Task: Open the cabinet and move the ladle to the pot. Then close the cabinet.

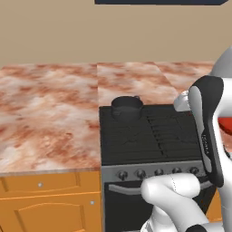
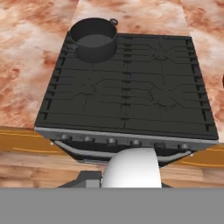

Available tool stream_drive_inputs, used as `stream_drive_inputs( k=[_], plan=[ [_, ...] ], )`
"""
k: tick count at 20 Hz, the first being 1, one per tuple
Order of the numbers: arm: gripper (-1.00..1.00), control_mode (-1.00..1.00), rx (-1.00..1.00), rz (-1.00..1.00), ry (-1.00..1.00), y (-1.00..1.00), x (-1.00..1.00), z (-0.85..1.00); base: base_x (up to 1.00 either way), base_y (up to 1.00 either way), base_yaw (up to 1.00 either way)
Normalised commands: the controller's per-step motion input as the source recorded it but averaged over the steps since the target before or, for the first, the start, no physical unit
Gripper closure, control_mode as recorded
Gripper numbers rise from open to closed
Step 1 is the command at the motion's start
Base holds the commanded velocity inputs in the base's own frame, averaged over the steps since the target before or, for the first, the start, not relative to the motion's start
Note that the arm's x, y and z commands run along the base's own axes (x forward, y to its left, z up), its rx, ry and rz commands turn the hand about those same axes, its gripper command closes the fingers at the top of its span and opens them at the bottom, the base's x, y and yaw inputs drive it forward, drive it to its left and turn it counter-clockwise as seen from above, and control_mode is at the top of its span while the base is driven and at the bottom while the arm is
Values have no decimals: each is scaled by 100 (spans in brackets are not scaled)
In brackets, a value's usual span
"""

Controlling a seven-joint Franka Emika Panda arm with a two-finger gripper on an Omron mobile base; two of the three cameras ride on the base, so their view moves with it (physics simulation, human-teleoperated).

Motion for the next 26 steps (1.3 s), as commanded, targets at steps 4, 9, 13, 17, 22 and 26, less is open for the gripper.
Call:
stream_drive_inputs(
  k=[4,9,13,17,22,26],
  plan=[
    [100,100,0,0,0,0,0,0,41,94,-16],
    [100,100,0,0,0,0,0,0,68,40,-15],
    [100,100,0,0,0,0,0,0,78,0,-11],
    [100,100,0,0,0,0,0,0,78,0,-6],
    [100,-100,0,0,1,0,16,0,65,0,-1],
    [100,-100,0,0,6,-3,94,0,0,0,0]
  ],
)
